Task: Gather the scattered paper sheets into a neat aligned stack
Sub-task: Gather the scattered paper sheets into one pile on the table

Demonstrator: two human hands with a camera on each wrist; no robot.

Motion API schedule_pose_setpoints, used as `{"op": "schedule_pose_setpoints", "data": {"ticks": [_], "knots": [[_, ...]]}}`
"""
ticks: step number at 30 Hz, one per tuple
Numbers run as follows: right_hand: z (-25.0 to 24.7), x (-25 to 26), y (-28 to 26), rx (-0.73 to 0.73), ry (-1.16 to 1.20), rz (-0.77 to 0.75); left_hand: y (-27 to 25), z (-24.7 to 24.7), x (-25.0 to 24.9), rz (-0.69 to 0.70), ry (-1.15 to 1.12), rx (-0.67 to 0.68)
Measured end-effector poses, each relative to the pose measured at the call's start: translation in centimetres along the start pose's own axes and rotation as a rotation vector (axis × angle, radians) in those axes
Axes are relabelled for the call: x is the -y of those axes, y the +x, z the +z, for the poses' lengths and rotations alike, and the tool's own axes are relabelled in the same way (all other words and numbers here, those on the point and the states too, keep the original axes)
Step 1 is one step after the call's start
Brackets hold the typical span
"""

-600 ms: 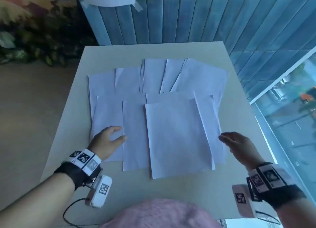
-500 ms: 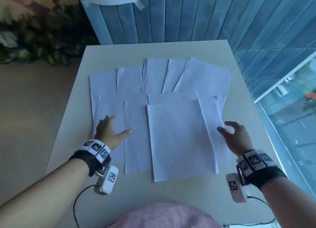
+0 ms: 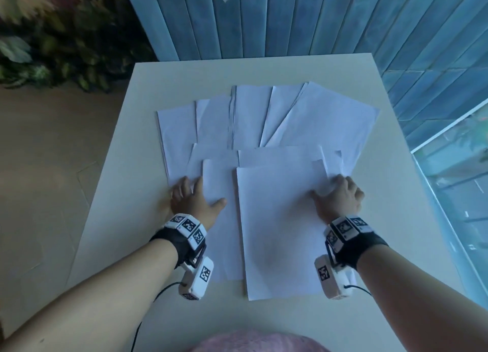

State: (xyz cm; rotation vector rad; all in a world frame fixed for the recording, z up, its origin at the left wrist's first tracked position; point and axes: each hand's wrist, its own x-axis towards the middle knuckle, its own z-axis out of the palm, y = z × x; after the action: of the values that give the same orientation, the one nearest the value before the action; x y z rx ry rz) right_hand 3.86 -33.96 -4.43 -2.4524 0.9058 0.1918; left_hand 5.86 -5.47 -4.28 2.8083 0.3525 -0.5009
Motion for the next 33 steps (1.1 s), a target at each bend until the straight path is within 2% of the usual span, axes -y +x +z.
{"op": "schedule_pose_setpoints", "data": {"ticks": [5, 8, 11, 14, 17, 19, 24, 28, 31, 33], "knots": [[1.4, 1.6, -1.7, 0.043, -0.023, -0.156, -1.0, 1.1, -1.5, 0.092, -0.05, -0.018], [1.9, 1.9, -2.3, 0.051, -0.014, -0.17, -1.4, 1.3, -1.7, 0.129, -0.074, -0.02], [1.5, 1.5, -2.2, 0.024, 0.004, -0.169, -1.0, 0.7, -1.2, 0.151, -0.199, -0.059], [0.2, 0.5, -1.4, -0.06, -0.002, -0.074, -0.7, -0.6, -0.2, 0.036, -0.319, -0.126], [-0.5, 0.0, -1.0, -0.045, -0.031, 0.086, -2.2, -1.2, -0.1, -0.121, -0.262, 0.045], [-0.2, 0.1, -1.1, -0.017, -0.055, 0.141, -3.3, -0.9, -0.6, -0.112, -0.164, 0.097], [0.5, 1.4, -1.4, 0.007, -0.035, 0.152, -2.0, 0.6, -2.0, -0.069, -0.174, 0.001], [0.1, 1.2, -1.5, 0.056, 0.017, 0.082, -0.2, 0.4, -2.5, -0.034, -0.178, -0.083], [-1.2, 1.1, -0.4, 0.046, 0.012, 0.074, 1.1, -0.2, -2.1, -0.055, -0.163, -0.085], [-2.0, 1.8, 1.2, -0.012, -0.001, 0.046, 1.6, -0.6, -1.8, -0.083, -0.15, -0.052]]}}
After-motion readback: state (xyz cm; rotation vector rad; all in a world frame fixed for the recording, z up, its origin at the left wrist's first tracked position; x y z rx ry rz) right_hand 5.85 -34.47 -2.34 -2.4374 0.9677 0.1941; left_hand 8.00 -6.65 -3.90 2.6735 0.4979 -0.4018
